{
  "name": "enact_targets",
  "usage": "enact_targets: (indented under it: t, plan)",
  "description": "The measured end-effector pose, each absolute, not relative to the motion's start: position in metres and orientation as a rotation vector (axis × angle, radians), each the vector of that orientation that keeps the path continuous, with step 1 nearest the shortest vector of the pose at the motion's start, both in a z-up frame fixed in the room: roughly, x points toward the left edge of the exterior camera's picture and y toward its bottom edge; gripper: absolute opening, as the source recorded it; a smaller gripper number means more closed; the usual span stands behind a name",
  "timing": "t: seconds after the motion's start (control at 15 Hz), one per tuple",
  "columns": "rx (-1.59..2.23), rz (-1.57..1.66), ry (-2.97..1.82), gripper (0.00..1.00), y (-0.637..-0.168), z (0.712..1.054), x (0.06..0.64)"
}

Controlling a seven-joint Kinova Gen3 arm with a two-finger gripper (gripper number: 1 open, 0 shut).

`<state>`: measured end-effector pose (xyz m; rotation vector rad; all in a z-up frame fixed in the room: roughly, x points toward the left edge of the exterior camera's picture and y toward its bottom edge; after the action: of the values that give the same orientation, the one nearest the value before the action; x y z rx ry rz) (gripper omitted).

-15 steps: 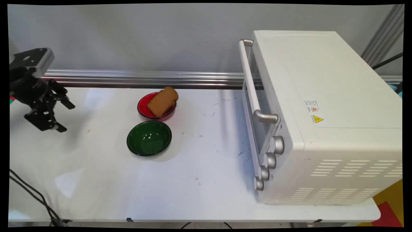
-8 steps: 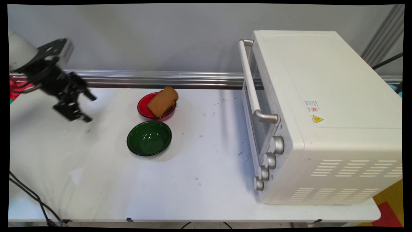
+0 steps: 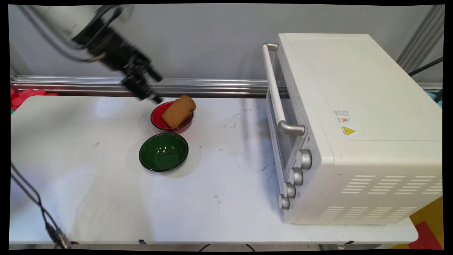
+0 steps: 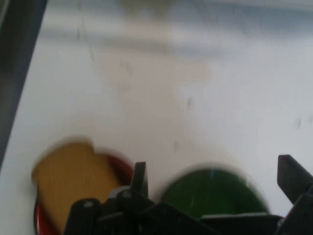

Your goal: Open the oven

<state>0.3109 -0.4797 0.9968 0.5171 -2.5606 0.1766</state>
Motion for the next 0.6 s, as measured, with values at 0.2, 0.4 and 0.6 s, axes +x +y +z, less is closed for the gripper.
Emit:
enact_targets:
  t: [0.2,0.4,0.6]
  plan:
    - [0.489,0.158,-2.511,1.00,-0.491,1.020,0.268]
    - [0.446,0.143,-2.466,1.00,-0.506,1.040,0.227]
    - [0.404,0.134,-2.434,1.00,-0.520,1.055,0.197]
